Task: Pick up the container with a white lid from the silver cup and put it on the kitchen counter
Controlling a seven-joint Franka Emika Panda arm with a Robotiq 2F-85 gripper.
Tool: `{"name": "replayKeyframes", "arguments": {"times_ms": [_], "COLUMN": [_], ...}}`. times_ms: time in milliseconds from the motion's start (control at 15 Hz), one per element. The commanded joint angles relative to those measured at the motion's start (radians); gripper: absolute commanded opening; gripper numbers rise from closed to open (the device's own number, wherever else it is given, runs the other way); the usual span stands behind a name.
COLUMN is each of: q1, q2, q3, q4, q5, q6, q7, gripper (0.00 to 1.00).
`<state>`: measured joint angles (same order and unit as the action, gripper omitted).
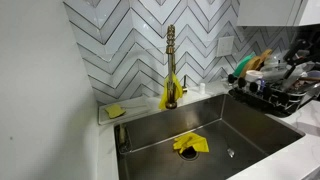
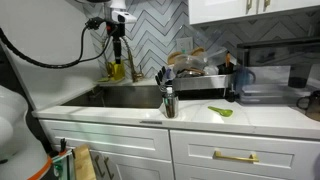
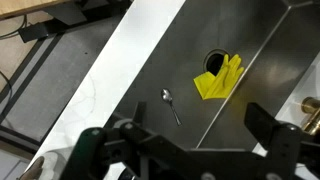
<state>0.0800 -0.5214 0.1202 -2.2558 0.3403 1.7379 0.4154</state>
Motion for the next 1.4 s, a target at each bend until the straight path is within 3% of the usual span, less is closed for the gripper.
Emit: {"name": "replayKeyframes", "arguments": {"times_ms": [0, 267, 400, 800, 1067, 1333], "q1": [-0.015, -0.015, -0.057, -0.181, -0.218, -0.194], "q2": [0.000, 0.000, 0.034, 0.075, 0.087, 0.103], "q3": [0.011, 0.011, 0.006, -0.003, -0.012, -0.027], "q4": [0.004, 0.004, 0.014, -0.030, -0.060, -0.033], "q5": [0.005, 0.005, -0.039, -0.268, -0.406, -0.371], "q6": [-0.005, -0.005, -0.084, -0.137, -0.118, -0.117], "q7": [-0.005, -0.005, 0.078, 0.166, 0.243, 0.208], "gripper": [1.00, 1.00, 1.00, 1.00, 1.00, 1.00]}}
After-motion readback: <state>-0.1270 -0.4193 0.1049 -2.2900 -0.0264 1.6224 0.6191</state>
